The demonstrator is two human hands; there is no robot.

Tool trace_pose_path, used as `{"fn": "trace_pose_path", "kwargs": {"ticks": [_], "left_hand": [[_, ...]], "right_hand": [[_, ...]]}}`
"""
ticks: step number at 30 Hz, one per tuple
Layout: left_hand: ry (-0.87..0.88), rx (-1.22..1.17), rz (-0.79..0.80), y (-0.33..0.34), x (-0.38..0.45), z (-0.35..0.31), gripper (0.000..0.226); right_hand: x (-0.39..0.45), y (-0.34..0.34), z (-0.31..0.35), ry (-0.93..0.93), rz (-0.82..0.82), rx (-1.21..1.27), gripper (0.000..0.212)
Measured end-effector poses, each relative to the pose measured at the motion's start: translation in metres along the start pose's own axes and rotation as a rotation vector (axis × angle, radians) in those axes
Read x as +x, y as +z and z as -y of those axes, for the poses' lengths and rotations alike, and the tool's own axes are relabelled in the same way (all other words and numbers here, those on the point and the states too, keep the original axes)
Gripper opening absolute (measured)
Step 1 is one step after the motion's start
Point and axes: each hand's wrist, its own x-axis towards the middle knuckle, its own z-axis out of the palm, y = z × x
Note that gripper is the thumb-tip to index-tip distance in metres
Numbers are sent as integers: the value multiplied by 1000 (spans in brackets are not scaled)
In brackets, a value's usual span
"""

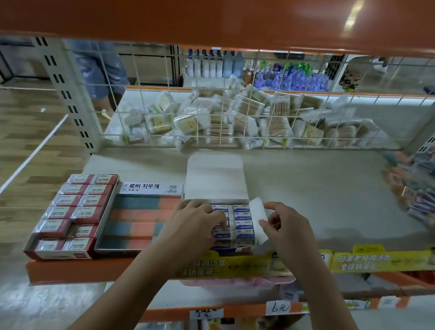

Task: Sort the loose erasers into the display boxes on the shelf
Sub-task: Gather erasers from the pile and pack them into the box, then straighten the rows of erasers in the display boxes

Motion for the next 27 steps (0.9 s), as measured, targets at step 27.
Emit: {"fn": "trace_pose_path", "kwargs": {"ticks": [27], "left_hand": [[123, 20, 64, -19, 32, -3, 23]], "right_hand": [[11, -26, 11, 7, 15, -47, 30]]}}
